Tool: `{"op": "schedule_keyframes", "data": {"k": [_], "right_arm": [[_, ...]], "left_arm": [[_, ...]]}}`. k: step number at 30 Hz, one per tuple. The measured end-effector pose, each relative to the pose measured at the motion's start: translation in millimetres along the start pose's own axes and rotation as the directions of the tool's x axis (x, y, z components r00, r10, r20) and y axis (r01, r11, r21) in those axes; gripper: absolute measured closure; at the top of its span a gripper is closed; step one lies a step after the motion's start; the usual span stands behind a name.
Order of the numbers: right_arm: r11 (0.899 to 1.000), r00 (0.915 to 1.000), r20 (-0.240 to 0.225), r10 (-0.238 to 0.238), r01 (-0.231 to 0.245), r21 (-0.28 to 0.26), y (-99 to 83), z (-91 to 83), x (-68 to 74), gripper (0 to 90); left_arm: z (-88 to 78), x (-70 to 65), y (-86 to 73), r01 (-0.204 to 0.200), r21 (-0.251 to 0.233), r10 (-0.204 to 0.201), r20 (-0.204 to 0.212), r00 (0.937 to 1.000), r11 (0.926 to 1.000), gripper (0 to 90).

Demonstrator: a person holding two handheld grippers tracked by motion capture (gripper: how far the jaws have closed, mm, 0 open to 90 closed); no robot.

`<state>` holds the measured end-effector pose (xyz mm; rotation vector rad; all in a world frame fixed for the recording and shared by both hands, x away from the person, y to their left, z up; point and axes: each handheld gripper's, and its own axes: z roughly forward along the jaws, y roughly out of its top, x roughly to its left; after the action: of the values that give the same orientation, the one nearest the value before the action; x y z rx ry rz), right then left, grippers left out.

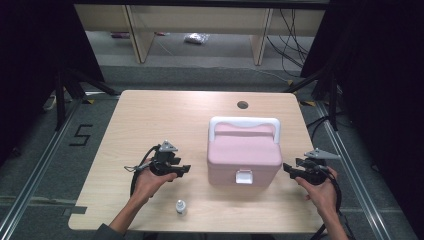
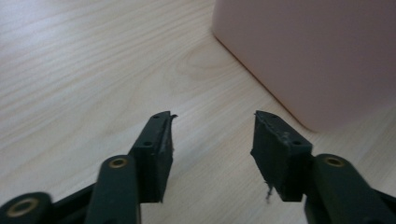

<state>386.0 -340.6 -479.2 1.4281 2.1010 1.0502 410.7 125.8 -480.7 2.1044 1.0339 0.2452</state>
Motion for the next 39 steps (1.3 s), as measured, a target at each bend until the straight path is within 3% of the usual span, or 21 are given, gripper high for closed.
{"op": "schedule_keyframes", "data": {"k": [1, 2, 6, 10, 11, 12, 15, 16, 18, 19, 21, 26, 30, 32, 33, 34, 38, 39], "right_arm": [[1.0, 0.9999, -0.006, 0.016, -0.016, 0.002, 1.4, -0.1, 2.8, 47.2], [1.0, 0.9997, -0.018, -0.014, 0.014, 0.0, 2.9, 0.8, 0.2, 50.4], [1.0, 0.9995, -0.032, -0.003, 0.003, -0.001, 5.2, 2.9, 5.0, 63.8], [0.999, 0.9981, -0.045, -0.042, 0.042, -0.016, 9.6, 3.4, 4.5, 77.3], [0.999, 0.9981, -0.052, -0.032, 0.031, -0.021, 10.4, 3.4, 6.3, 79.9], [0.998, 0.9969, -0.044, -0.065, 0.064, -0.029, 12.4, 3.8, 4.7, 81.5], [0.999, 0.9966, -0.071, -0.04, 0.039, -0.015, 14.5, 5.3, 9.2, 86.4], [0.996, 0.9939, -0.066, -0.088, 0.086, -0.028, 15.8, 6.3, 8.1, 87.5], [0.997, 0.9937, -0.087, -0.07, 0.068, -0.024, 16.2, 7.8, 13.1, 88.7], [0.994, 0.9908, -0.082, -0.107, 0.105, -0.034, 17.2, 7.6, 12.9, 89.1], [0.992, 0.9882, -0.09, -0.124, 0.121, -0.036, 18.1, 6.7, 15.3, 90.0], [0.991, 0.9839, -0.12, -0.133, 0.129, -0.039, 19.5, 6.7, 21.8, 90.0], [0.992, 0.9827, -0.137, -0.124, 0.123, -0.018, 19.9, 6.8, 30.8, 90.0], [0.99, 0.9792, -0.146, -0.141, 0.14, -0.019, 19.8, 7.2, 29.3, 90.0], [0.991, 0.983, -0.127, -0.133, 0.13, -0.025, 19.2, 6.9, 31.1, 90.0], [0.987, 0.9812, -0.111, -0.158, 0.156, -0.027, 20.1, 6.4, 30.0, 90.0], [0.988, 0.9806, -0.123, -0.153, 0.15, -0.034, 20.1, 8.7, 33.9, 90.0], [0.988, 0.9797, -0.128, -0.155, 0.152, -0.033, 20.2, 9.1, 35.6, 90.0]], "left_arm": [[1.9, -0.9, 0.8, -0.002, 0.003, 0.002, 0.0, 1.0, 1.0, 52.0], [4.2, -1.0, 1.8, -0.008, 0.004, 0.008, 0.012, 0.9999, 1.0, 54.3], [12.3, -4.1, 7.1, -0.032, 0.008, 0.032, 0.002, 0.9995, 0.9995, 66.1], [17.4, -9.8, 15.5, -0.062, -0.003, 0.062, 0.011, 0.998, 0.998, 77.0], [19.2, -11.7, 17.8, -0.066, -0.009, 0.066, 0.008, 0.9978, 0.9978, 79.5], [20.4, -13.1, 20.0, -0.081, -0.006, 0.081, 0.014, 0.9966, 0.9967, 81.4], [26.2, -15.9, 26.0, -0.092, -0.01, 0.092, 0.019, 0.9956, 0.9957, 85.4], [27.2, -16.9, 27.1, -0.092, -0.009, 0.092, 0.019, 0.9956, 0.9957, 86.2], [31.2, -19.0, 29.4, -0.098, -0.003, 0.098, 0.019, 0.995, 0.9952, 87.2], [32.4, -20.2, 29.8, -0.098, -0.006, 0.099, 0.025, 0.9948, 0.9951, 87.3], [34.1, -24.0, 31.1, -0.114, -0.006, 0.114, 0.036, 0.9929, 0.9935, 87.9], [34.8, -27.9, 33.2, -0.108, -0.017, 0.109, 0.059, 0.9923, 0.994, 89.2], [33.3, -32.6, 36.9, -0.131, -0.028, 0.132, 0.067, 0.9889, 0.991, 89.5], [32.5, -34.7, 38.6, -0.15, -0.021, 0.151, 0.052, 0.9872, 0.9885, 89.6], [32.4, -35.3, 38.6, -0.156, -0.02, 0.156, 0.045, 0.9867, 0.9876, 89.6], [31.6, -35.3, 38.4, -0.161, -0.016, 0.162, 0.048, 0.9856, 0.9868, 89.6], [28.5, -32.9, 36.1, -0.166, -0.015, 0.166, 0.031, 0.9856, 0.9861, 89.6], [26.6, -32.0, 35.2, -0.182, -0.005, 0.182, 0.027, 0.983, 0.9834, 89.6]]}}
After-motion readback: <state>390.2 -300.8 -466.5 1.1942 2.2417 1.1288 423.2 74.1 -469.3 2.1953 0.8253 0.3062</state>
